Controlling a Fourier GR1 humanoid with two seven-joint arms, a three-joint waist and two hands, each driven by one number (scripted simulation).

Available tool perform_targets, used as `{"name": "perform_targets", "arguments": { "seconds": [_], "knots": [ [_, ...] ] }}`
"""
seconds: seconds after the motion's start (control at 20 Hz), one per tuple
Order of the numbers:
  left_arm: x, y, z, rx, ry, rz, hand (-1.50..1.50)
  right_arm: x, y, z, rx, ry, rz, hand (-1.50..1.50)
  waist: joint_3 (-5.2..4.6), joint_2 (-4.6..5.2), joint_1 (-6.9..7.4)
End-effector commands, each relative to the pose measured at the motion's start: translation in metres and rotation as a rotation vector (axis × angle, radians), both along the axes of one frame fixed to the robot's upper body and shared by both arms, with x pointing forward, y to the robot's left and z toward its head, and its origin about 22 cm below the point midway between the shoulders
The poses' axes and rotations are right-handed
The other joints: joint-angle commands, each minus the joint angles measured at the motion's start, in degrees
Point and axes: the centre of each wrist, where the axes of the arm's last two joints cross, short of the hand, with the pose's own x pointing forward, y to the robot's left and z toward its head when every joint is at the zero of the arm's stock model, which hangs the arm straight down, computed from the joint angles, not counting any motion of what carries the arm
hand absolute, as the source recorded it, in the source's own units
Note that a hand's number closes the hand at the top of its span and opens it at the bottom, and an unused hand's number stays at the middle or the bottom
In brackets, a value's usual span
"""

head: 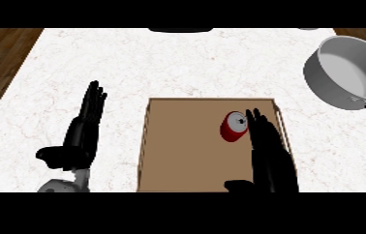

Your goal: Pick the can from the tray and place it in the pot

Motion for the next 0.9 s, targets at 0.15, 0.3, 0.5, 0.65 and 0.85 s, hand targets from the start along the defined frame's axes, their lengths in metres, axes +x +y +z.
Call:
{"name": "perform_targets", "arguments": {
  "seconds": [0.15,0.3,0.5,0.65,0.85],
  "knots": [
    [-0.008,0.009,-0.019,0.001,-0.002,0.004,0.0,0.008,0.008,-0.02,0.003,0.021,0.016,-1.5,0.03,-0.08,-0.27],
    [-0.012,0.007,-0.005,-0.018,0.006,-0.016,0.0,0.019,-0.015,-0.024,-0.004,0.02,-0.012,-1.5,0.04,-0.1,-0.24],
    [-0.014,0.003,0.002,-0.015,0.006,-0.006,0.0,0.043,0.001,-0.037,-0.01,0.034,-0.016,-1.5,0.04,-0.09,-0.06],
    [0.008,0.008,-0.016,-0.005,0.015,0.001,0.0,0.042,-0.01,-0.037,0.005,0.025,-0.019,-1.5,0.03,-0.04,-0.35],
    [-0.004,-0.013,0.01,-0.014,0.008,0.012,0.0,0.042,0.005,-0.042,-0.004,0.046,-0.01,-1.5,0.04,-0.1,-0.22]
  ]
}}
